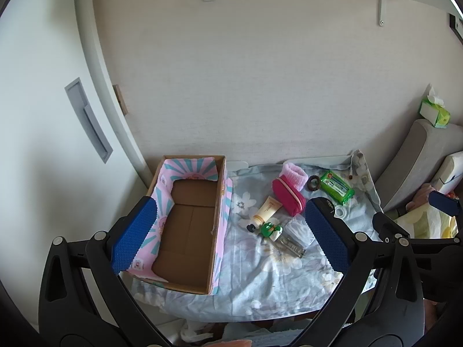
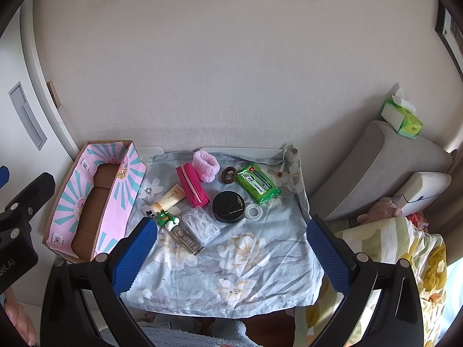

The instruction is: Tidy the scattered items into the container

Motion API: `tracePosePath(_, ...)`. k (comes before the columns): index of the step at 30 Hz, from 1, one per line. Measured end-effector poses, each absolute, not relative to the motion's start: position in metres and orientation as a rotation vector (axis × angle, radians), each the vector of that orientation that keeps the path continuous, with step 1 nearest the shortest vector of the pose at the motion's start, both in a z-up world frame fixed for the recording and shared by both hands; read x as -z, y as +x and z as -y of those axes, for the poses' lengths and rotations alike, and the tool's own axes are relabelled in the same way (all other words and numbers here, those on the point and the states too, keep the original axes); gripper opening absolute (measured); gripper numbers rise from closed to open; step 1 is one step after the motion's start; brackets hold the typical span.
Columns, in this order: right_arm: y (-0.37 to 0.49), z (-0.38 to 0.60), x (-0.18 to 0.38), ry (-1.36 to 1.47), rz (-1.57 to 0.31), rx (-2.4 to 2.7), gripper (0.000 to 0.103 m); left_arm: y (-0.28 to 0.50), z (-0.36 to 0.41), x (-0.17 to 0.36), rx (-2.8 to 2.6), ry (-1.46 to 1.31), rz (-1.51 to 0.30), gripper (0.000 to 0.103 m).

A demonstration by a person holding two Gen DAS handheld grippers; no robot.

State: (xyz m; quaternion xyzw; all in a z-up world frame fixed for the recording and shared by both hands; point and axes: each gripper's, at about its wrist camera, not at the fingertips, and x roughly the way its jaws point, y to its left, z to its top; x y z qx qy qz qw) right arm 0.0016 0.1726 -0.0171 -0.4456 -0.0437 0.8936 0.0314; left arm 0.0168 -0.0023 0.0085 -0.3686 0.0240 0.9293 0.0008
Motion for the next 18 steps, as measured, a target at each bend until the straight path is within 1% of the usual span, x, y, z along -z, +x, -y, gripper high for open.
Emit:
tracePosePath(12,0.0006,-0.1746,0.0222,-1.393,0.111,-2.741,0.103,0.0117,0.0052,-0.0058,-2.905,-1.166,-0.048,0.102)
tracePosePath(18,-0.0019,-0.1804,0.0274,-1.425,0.068,-2.725,0.103,0.0121,-0.0007,-0.004,-2.895,-1.163,-0.074,0.102)
